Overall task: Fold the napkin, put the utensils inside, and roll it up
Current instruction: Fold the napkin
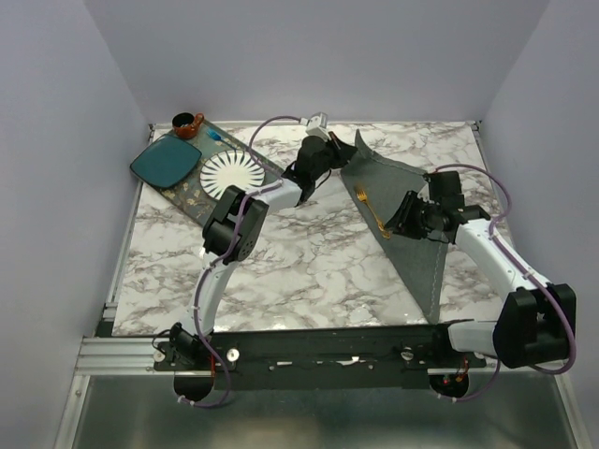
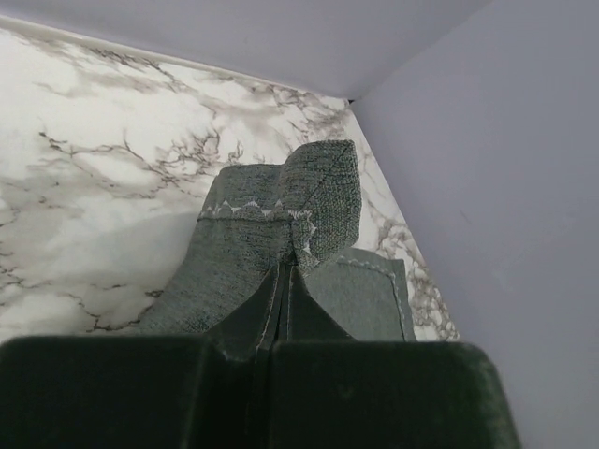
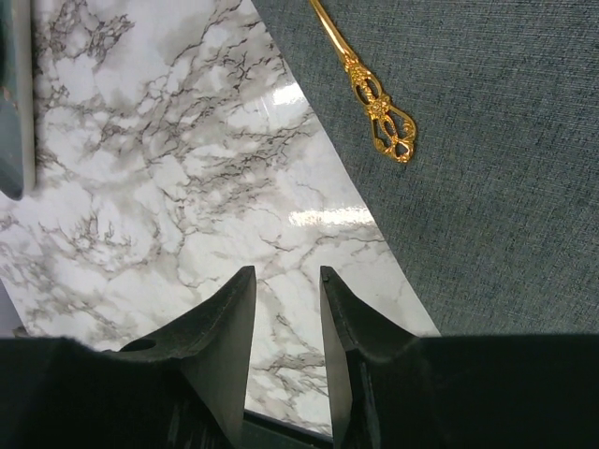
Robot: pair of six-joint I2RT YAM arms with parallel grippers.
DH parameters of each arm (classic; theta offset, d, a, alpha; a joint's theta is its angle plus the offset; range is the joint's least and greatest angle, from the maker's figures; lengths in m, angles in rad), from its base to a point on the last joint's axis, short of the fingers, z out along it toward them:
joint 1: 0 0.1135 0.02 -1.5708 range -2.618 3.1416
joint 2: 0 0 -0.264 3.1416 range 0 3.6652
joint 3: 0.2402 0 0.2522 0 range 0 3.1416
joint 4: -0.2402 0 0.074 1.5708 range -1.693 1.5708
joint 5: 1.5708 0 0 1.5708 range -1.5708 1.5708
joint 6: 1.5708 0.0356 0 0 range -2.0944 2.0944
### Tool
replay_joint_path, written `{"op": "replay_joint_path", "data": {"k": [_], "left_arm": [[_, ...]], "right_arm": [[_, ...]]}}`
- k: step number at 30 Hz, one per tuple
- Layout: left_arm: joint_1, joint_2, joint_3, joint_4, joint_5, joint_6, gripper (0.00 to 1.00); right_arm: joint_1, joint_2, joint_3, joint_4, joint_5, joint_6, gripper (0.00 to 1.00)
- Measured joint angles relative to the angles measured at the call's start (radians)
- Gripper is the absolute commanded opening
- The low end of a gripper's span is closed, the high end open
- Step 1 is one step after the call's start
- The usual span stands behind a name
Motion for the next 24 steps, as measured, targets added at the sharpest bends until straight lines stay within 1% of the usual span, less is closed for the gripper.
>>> {"op": "replay_joint_path", "data": {"k": [7,11,15,19,24], "left_arm": [[-0.048,-0.069,-0.123,-0.007,0.018,0.068,0.0],[-0.092,-0.104,-0.129,-0.049,0.021,0.142,0.0],[-0.14,-0.153,-0.129,-0.072,0.022,0.218,0.0],[-0.17,-0.191,-0.132,-0.084,0.024,0.265,0.0],[-0.182,-0.207,-0.16,-0.09,0.025,0.295,0.0]], "right_arm": [[-0.055,0.022,0.0,0.021,-0.004,0.05,0.4],[-0.088,0.063,-0.001,0.035,-0.005,0.056,0.39],[-0.095,0.108,-0.051,0.063,-0.007,0.056,0.39],[-0.095,0.111,-0.093,0.065,-0.007,0.056,0.39],[-0.1,0.111,-0.097,0.078,-0.007,0.064,0.39]]}}
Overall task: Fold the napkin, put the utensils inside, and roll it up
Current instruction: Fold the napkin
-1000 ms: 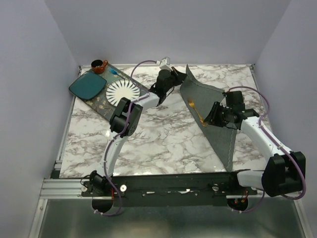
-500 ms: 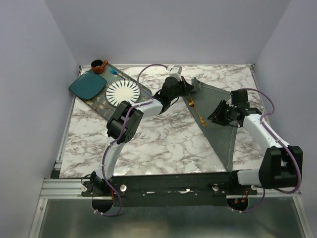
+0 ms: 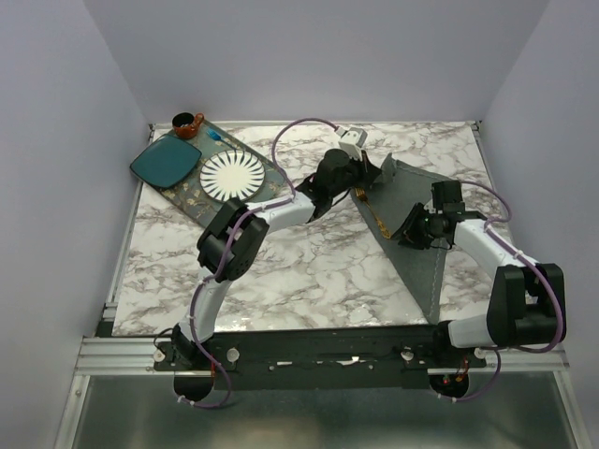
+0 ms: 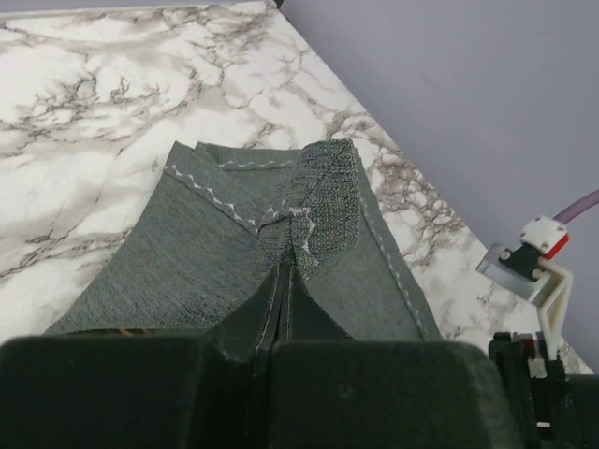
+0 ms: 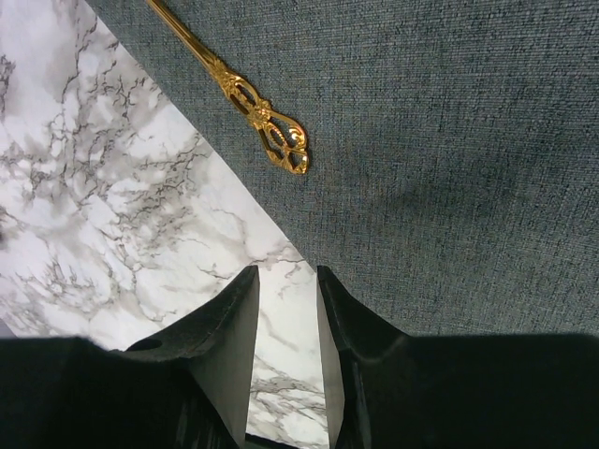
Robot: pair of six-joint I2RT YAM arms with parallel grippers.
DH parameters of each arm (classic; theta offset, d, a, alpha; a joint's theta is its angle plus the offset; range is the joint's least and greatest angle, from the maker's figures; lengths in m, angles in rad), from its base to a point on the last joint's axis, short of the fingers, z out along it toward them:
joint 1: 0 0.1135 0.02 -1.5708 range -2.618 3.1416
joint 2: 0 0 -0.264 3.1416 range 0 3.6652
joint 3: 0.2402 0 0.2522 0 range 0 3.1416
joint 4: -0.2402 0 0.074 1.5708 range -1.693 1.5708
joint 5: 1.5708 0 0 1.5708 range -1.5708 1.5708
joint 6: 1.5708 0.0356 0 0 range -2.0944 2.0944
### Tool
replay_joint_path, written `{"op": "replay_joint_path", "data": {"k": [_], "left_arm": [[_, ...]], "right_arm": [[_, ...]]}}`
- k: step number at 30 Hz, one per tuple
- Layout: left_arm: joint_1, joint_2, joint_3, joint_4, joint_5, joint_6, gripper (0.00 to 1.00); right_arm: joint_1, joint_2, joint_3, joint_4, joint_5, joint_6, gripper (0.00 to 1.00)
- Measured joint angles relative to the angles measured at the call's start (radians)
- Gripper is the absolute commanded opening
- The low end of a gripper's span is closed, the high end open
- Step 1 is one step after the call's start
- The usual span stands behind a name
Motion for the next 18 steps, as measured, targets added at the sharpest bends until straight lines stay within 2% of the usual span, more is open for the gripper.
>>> {"op": "replay_joint_path", "data": {"k": [18], "left_arm": [[-0.099,-0.001,-0.079,-0.021,-0.028,0.034,0.0]], "right_arm": [[-0.046,0.038,-0.019,0.022,0.0,-0.003,0.39]]}}
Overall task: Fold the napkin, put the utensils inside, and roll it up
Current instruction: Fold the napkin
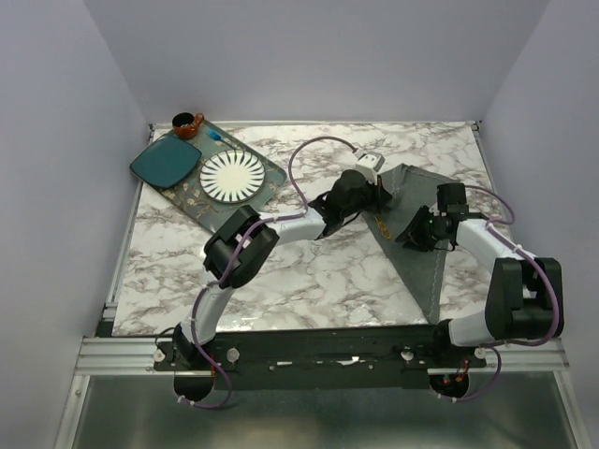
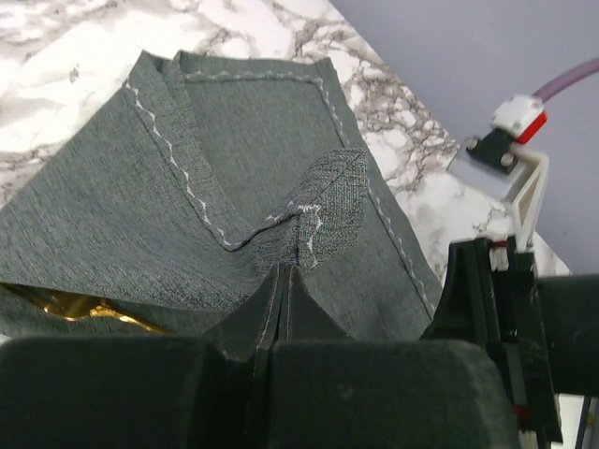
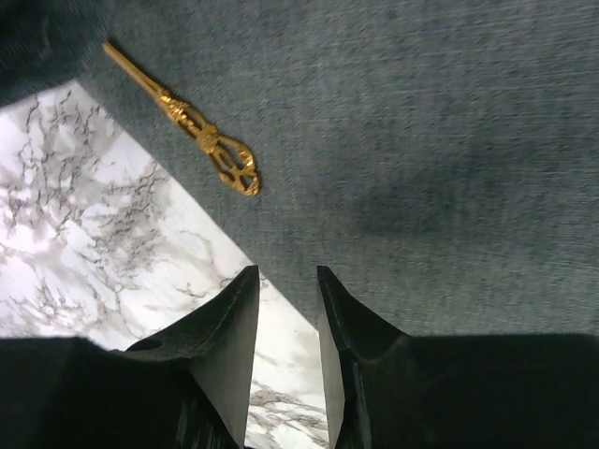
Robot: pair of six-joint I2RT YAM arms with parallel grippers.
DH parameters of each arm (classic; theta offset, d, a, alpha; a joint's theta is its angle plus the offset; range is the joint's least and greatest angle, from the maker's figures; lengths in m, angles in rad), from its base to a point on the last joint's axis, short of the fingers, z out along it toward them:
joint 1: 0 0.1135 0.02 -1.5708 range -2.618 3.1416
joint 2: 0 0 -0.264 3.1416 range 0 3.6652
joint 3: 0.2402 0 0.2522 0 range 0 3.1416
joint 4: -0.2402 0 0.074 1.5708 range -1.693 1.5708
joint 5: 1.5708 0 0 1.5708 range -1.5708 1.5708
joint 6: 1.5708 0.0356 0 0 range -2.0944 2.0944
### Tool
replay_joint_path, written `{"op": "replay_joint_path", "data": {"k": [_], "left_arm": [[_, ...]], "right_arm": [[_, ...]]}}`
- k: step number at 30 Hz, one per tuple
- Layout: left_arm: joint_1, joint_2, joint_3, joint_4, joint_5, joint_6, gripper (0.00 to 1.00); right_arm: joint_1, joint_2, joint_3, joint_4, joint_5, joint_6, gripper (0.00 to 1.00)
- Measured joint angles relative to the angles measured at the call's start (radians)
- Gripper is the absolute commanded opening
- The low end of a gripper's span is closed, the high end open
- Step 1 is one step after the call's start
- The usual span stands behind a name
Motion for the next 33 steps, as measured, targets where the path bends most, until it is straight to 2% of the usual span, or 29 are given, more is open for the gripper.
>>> {"op": "replay_joint_path", "data": {"k": [8,14,15,16,18,19,21,24,25,26,28,33], "left_arm": [[-0.024,0.0,-0.047,0.003,-0.011,-0.003,0.0],[-0.024,0.0,-0.092,0.031,-0.012,-0.024,0.0],[-0.024,0.0,-0.101,0.034,-0.012,-0.027,0.05],[-0.024,0.0,-0.11,0.035,-0.011,-0.031,0.21],[-0.024,-0.001,-0.126,0.037,-0.006,-0.037,0.37],[-0.024,-0.004,-0.135,0.037,0.002,-0.042,0.5],[-0.024,-0.019,-0.165,0.039,0.034,-0.06,0.55],[-0.016,-0.062,-0.203,0.017,0.084,-0.089,0.63],[-0.012,-0.082,-0.21,0.001,0.102,-0.099,0.79],[-0.007,-0.118,-0.22,-0.025,0.118,-0.11,0.84],[0.004,-0.172,-0.232,-0.048,0.138,-0.138,0.84],[0.06,-0.28,-0.192,-0.175,0.185,-0.282,0.73]], "right_arm": [[-0.074,0.0,0.002,-0.004,0.013,-0.04,0.39],[-0.085,0.023,0.023,-0.013,0.016,-0.08,0.4],[-0.085,0.029,0.025,-0.013,0.016,-0.085,0.4],[-0.085,0.036,0.027,-0.014,0.015,-0.093,0.4],[-0.085,0.046,0.032,-0.018,0.012,-0.103,0.41],[-0.085,0.051,0.036,-0.021,0.008,-0.109,0.42],[-0.085,0.062,0.049,-0.024,-0.001,-0.124,0.45],[-0.085,0.066,0.069,-0.028,-0.018,-0.142,0.56],[-0.085,0.066,0.073,-0.029,-0.022,-0.148,0.57],[-0.085,0.066,0.079,-0.029,-0.027,-0.153,0.59],[-0.085,0.066,0.09,-0.029,-0.042,-0.164,0.62],[-0.089,0.071,0.095,-0.019,-0.14,-0.183,0.62]]}}
